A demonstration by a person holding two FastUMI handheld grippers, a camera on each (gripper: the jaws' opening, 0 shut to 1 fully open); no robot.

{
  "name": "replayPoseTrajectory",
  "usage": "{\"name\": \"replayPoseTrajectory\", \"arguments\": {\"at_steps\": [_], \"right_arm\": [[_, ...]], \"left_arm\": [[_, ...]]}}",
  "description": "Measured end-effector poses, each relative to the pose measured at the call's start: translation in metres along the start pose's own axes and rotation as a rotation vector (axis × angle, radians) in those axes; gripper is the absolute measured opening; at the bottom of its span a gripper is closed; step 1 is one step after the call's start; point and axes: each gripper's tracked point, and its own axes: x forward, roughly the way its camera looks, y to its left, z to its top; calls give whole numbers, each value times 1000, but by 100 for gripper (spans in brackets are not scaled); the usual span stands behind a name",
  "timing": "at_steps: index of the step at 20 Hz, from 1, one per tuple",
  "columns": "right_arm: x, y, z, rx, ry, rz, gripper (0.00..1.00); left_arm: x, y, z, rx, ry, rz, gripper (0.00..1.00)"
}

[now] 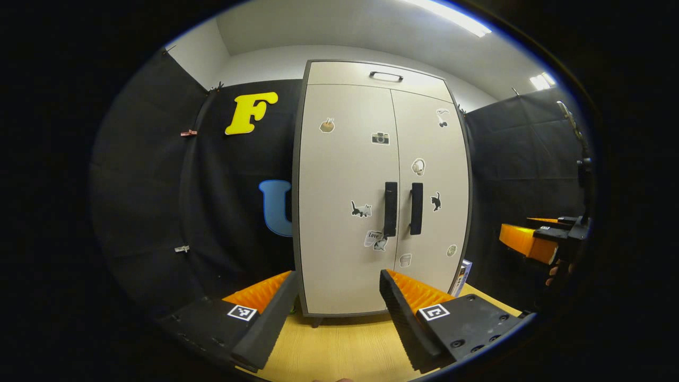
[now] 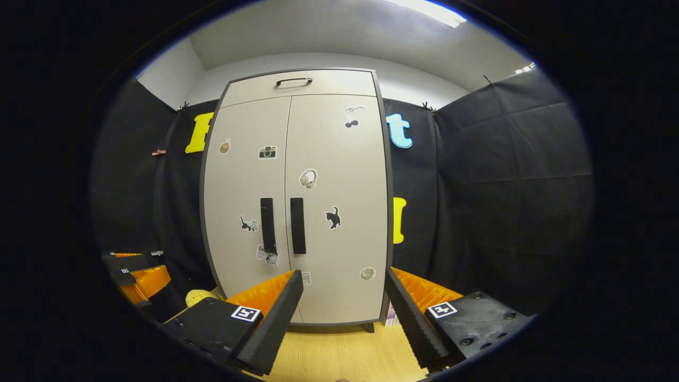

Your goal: Open the right door of the double-door shoe cabinet with the right hand, and open the left door with the left hand.

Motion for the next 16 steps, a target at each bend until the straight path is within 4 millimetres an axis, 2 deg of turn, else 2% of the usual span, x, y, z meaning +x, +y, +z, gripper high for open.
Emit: {"name": "replayPoseTrajectory", "arguments": {"at_steps": [6,10,16], "right_arm": [[25,9,0,11,23,39,98],[45,13,12,-1,2,49,98],[99,40,34,-23,-12,101,98]], "left_arm": [[9,3,-3,-11,8,24,95],[17,3,-9,-25,28,36,95],[21,17,-15,-32,45,80,95]]}}
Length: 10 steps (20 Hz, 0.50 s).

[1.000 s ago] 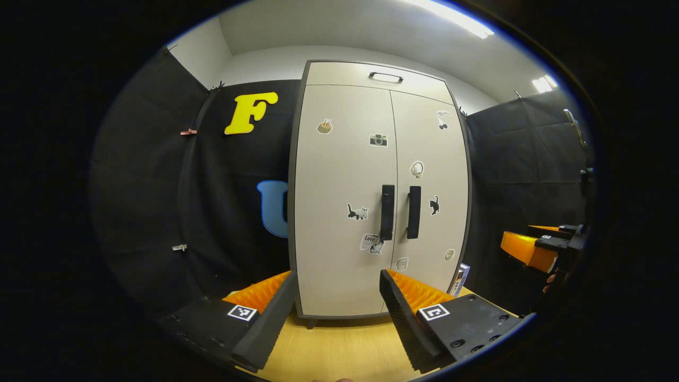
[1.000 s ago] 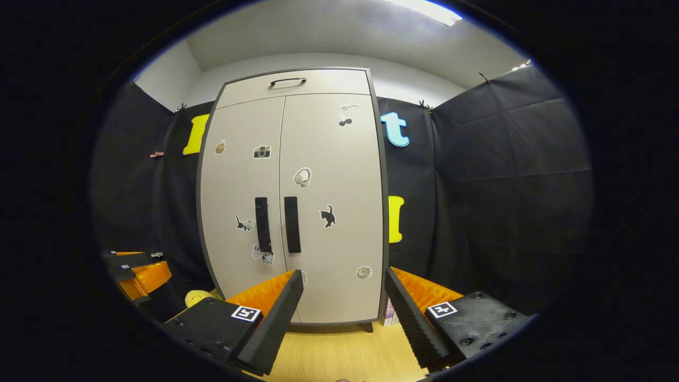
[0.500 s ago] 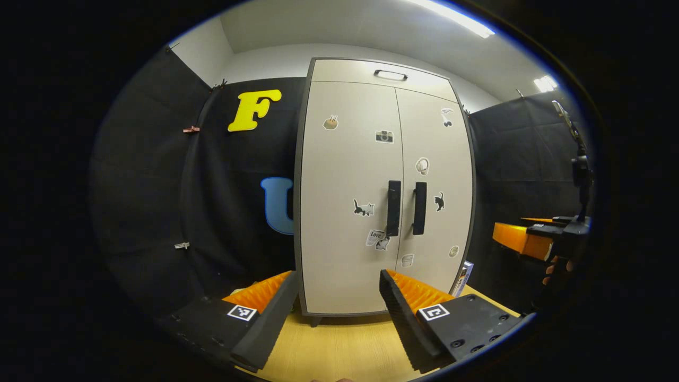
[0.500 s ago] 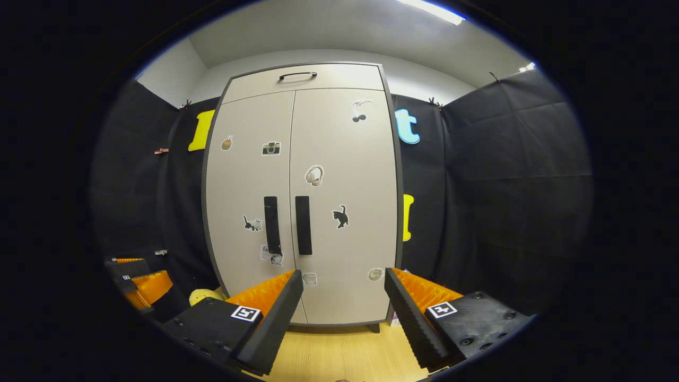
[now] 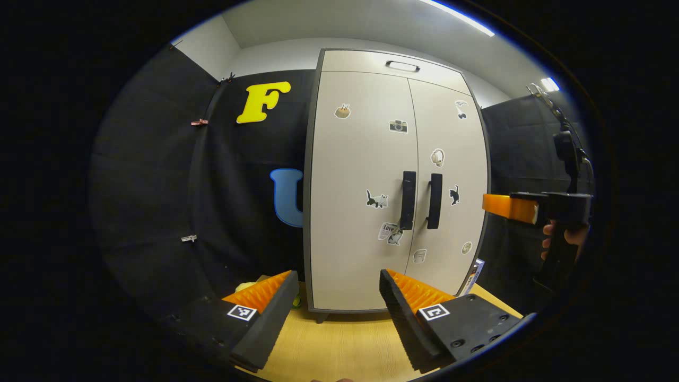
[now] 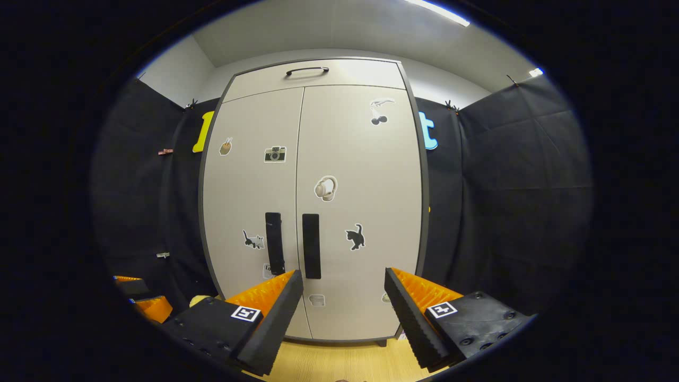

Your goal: Open the right door of the double-door shoe cabinet with the right hand, and open the left door with the left hand.

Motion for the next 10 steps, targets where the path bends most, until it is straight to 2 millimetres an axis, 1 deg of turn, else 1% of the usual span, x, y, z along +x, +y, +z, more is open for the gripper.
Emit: {"name": "replayPoseTrajectory", "arguments": {"at_steps": [3,5,8,10], "right_arm": [[30,11,13,-21,-18,19,98],[49,20,18,-21,-24,36,98],[78,34,16,-7,-27,68,98],[97,36,10,-31,-18,63,98]], "left_arm": [[0,11,-3,-9,11,29,95],[-2,18,-7,-20,22,51,95],[-4,30,-11,-37,33,89,95],[-5,38,-10,-19,26,118,95]]}}
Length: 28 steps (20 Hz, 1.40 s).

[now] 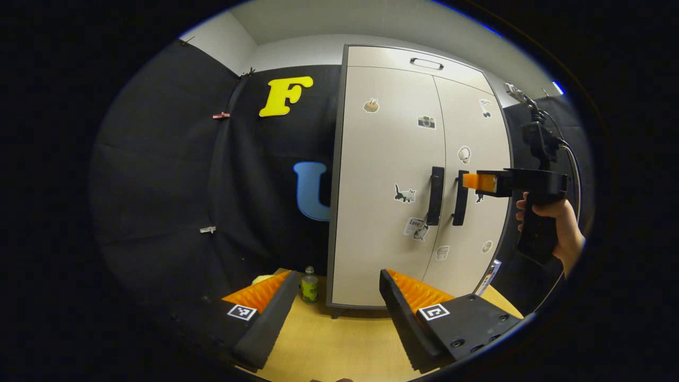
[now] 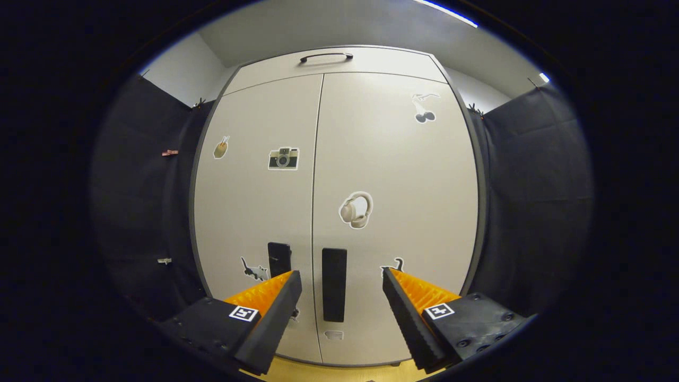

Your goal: Open the right door of the double-door shoe cabinet with the right hand, and open the left door with the left hand.

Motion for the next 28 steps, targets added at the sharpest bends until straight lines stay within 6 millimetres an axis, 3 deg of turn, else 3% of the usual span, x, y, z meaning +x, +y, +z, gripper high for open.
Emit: {"name": "replayPoseTrajectory", "arguments": {"at_steps": [5,9,12,15,18,20,22,25,28], "right_arm": [[34,-7,-26,-16,59,-42,98],[48,0,-45,-12,107,-21,98],[54,5,-47,1,112,-17,93],[55,5,-45,25,113,-26,60],[56,10,-45,47,121,3,51],[59,9,-46,63,127,-7,35],[55,9,-44,61,130,-4,35],[53,9,-45,79,144,20,20],[49,10,-46,82,161,44,16]], "left_arm": [[-1,8,-7,8,17,38,95],[-3,11,-12,21,22,70,95],[-5,9,-15,6,33,73,95],[-9,8,-13,9,26,76,95],[-14,9,-18,4,35,80,95],[-17,10,-18,-4,32,80,95],[-19,9,-19,-2,33,77,95],[-20,4,-17,7,28,65,95],[-22,-2,-14,5,21,46,95]]}}
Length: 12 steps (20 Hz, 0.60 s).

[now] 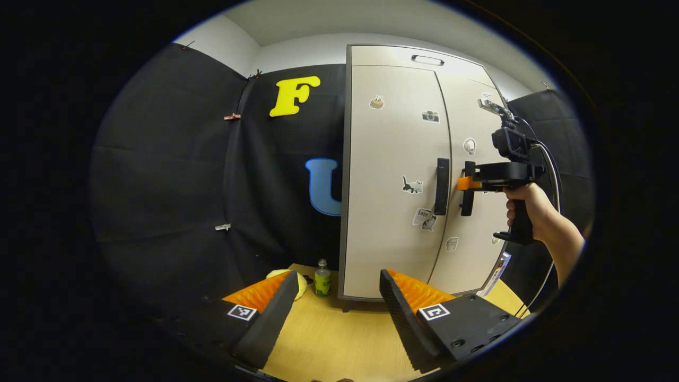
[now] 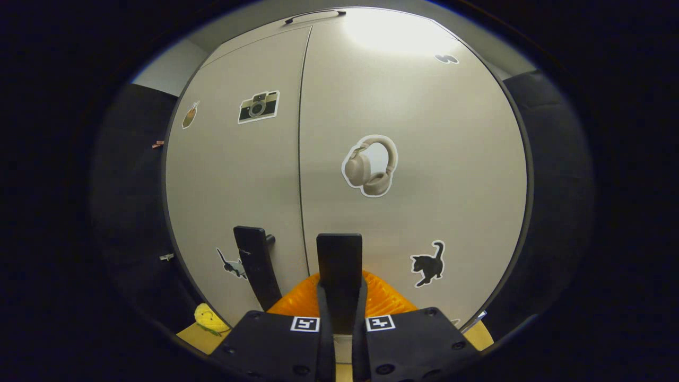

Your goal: Open the right door of the double-door shoe cabinet with the right hand, and open the left door with the left hand.

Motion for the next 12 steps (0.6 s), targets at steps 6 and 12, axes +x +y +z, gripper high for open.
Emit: {"name": "replayPoseTrajectory", "arguments": {"at_steps": [6,12], "right_arm": [[-28,-2,-2,26,-9,26,17],[-51,-12,0,47,-34,-18,16]], "left_arm": [[-9,-13,1,16,-2,-42,95],[-24,-20,0,7,13,-89,95]]}}
